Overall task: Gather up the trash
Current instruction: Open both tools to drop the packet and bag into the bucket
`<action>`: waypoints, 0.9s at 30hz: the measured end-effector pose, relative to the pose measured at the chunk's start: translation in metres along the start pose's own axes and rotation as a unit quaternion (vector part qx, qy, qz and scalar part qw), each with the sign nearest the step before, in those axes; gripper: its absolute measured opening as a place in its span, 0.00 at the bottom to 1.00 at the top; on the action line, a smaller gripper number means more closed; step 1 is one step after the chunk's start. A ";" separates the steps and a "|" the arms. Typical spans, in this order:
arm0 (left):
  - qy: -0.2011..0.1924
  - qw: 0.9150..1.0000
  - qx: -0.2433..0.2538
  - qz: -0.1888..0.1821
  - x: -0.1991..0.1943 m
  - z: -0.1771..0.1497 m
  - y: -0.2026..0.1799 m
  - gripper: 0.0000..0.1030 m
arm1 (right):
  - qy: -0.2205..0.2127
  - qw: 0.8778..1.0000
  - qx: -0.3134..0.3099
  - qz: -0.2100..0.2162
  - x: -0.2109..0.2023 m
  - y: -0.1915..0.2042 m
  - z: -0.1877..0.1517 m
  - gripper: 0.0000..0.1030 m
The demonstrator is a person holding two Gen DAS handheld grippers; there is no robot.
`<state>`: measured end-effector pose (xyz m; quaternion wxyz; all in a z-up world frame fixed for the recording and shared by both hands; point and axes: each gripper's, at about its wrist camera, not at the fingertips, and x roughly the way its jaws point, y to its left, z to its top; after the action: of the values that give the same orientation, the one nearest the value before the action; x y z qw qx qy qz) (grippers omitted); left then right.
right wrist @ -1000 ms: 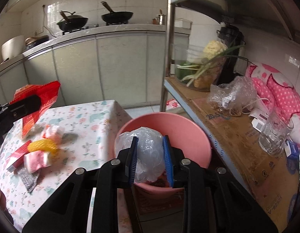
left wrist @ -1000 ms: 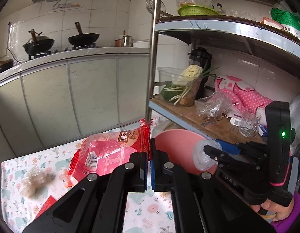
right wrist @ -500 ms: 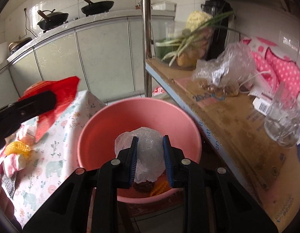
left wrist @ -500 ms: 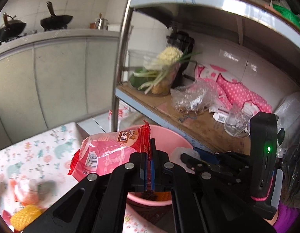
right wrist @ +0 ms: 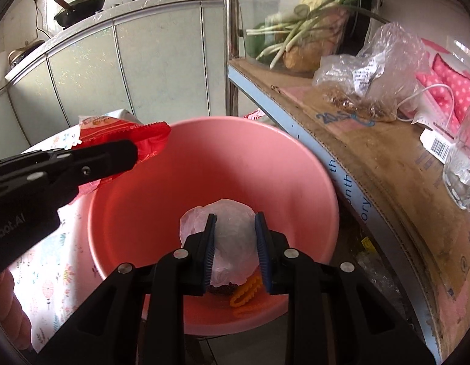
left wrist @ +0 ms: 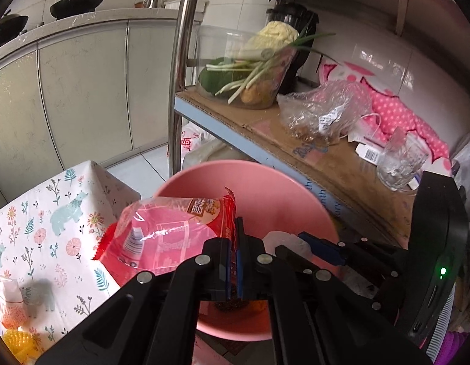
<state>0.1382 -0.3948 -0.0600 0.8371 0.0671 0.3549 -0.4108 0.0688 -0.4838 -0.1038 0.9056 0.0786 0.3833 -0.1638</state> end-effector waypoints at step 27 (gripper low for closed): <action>-0.027 1.000 -0.006 0.000 -0.036 0.013 0.004 0.45 | -0.005 1.000 0.008 0.009 -0.013 -0.011 0.010 0.41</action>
<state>0.1332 -0.3746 -0.0279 0.8469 0.0512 0.3348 -0.4100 0.0635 -0.4938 -0.0880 0.9084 0.0885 0.3766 -0.1589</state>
